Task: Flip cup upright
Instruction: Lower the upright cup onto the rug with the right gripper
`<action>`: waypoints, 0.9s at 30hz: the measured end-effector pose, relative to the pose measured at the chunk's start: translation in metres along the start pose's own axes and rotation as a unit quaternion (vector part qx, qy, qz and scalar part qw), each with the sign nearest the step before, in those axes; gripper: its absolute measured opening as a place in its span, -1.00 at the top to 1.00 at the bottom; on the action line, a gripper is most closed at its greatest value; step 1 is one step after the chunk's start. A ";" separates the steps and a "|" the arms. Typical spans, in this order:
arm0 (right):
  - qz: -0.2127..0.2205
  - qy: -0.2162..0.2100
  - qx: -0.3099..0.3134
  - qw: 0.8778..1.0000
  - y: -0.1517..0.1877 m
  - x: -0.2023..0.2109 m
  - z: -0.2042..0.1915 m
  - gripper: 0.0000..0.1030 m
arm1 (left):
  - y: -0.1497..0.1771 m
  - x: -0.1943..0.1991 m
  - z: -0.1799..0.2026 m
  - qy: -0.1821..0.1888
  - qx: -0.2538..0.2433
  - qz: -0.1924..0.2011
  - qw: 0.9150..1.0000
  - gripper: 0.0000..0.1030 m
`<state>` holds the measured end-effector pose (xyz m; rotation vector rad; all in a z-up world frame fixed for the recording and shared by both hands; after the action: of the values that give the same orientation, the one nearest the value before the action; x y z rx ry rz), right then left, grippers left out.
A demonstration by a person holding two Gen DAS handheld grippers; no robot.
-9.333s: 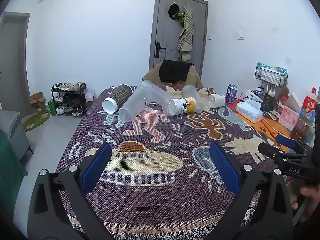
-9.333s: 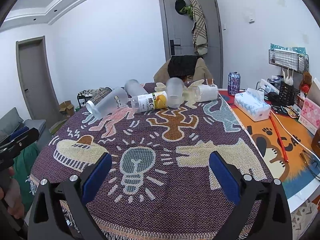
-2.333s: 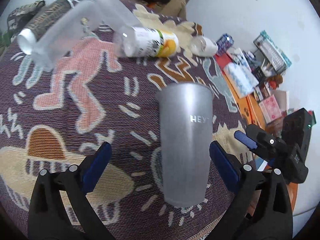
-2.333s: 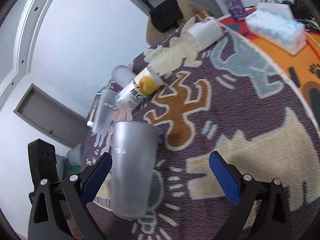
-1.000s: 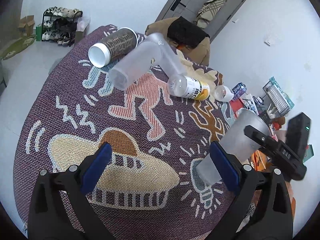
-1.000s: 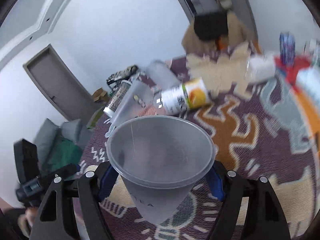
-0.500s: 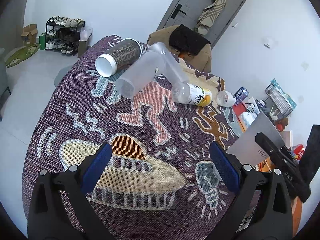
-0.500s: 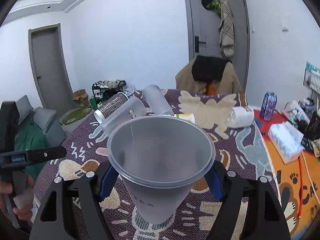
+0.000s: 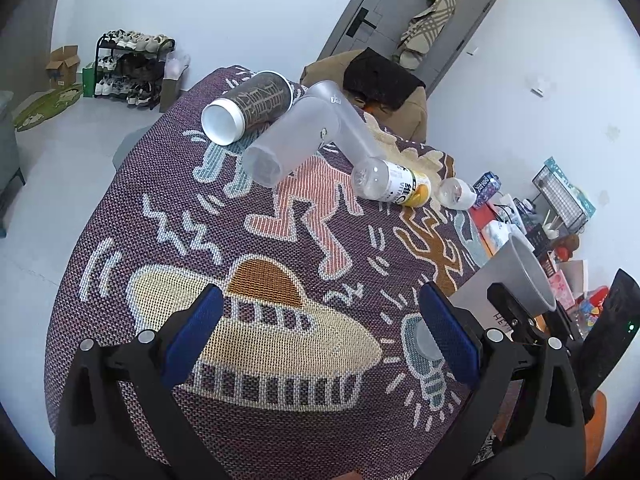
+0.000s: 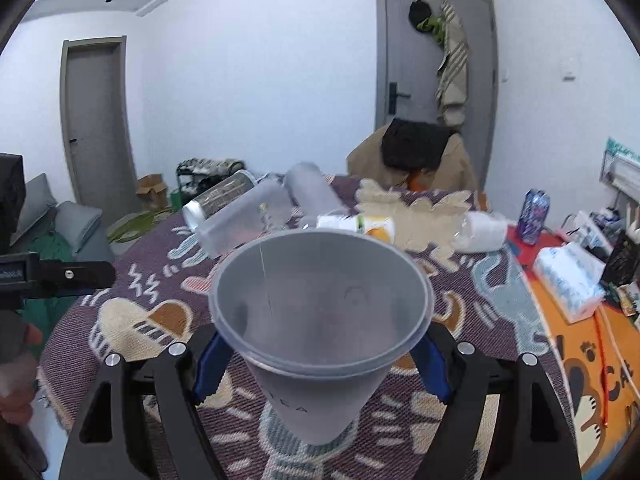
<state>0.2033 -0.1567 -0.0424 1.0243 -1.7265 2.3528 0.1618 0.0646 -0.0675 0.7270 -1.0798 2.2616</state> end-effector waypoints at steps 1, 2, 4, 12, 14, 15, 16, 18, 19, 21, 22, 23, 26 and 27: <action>-0.004 -0.004 -0.002 1.000 0.001 0.001 0.000 -0.80 | 0.001 0.000 0.001 0.000 -0.002 0.000 1.000 -0.89; 0.001 -0.005 -0.007 1.000 0.002 0.004 0.001 -0.85 | 0.001 0.001 0.003 0.002 -0.008 0.002 1.000 -0.89; 0.005 -0.012 -0.013 1.000 0.004 0.009 0.002 -0.85 | 0.003 0.005 0.009 0.000 -0.022 0.009 1.000 -0.89; -0.009 -0.029 -0.020 0.999 0.015 0.026 0.002 -0.85 | 0.009 0.020 0.036 0.003 -0.083 0.046 0.995 -0.89; -0.007 -0.029 -0.023 0.999 0.019 0.033 0.004 -0.85 | 0.012 0.025 0.043 0.005 -0.098 0.056 0.994 -0.89; -0.005 -0.028 -0.025 0.999 0.021 0.037 0.005 -0.85 | 0.014 0.028 0.046 0.004 -0.106 0.064 0.992 -0.89; -0.004 -0.027 -0.026 0.999 0.022 0.040 0.007 -0.85 | 0.017 0.030 0.051 0.002 -0.118 0.073 0.990 -0.89; -0.001 -0.026 -0.034 0.999 0.027 0.048 0.011 -0.85 | 0.021 0.033 0.058 -0.001 -0.135 0.080 0.988 -0.89; 0.000 -0.026 -0.037 0.999 0.029 0.051 0.014 -0.85 | 0.024 0.034 0.062 -0.003 -0.144 0.083 0.986 -0.89; 0.003 -0.022 -0.044 0.999 0.033 0.059 0.019 -0.85 | 0.029 0.037 0.069 -0.003 -0.160 0.091 0.983 -0.89; 0.005 -0.020 -0.047 0.999 0.035 0.063 0.022 -0.85 | 0.031 0.039 0.072 -0.002 -0.166 0.094 0.982 -0.89; 0.007 -0.020 -0.050 0.999 0.037 0.065 0.024 -0.85 | 0.033 0.040 0.075 -0.002 -0.172 0.098 0.980 -0.89; 0.010 -0.018 -0.060 0.998 0.043 0.073 0.031 -0.85 | 0.038 0.045 0.081 0.005 -0.181 0.106 0.978 -0.89; 0.011 -0.017 -0.061 0.998 0.044 0.074 0.033 -0.85 | 0.039 0.046 0.082 0.007 -0.182 0.108 0.977 -0.89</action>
<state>0.1430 -0.2266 -0.0344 1.0381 -1.8771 2.2224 0.1225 -0.0126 -0.0136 0.4586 -1.5760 2.1456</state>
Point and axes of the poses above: each gripper's, at about its wrist camera, not at the fingertips, and x roughly against the way its jaws point, z to its right, y to its underside, the point moved 6 cm from there along -x, roughly the way its jaws point, and after that the axes turned 11 degrees about x, right-handed, at the moved point
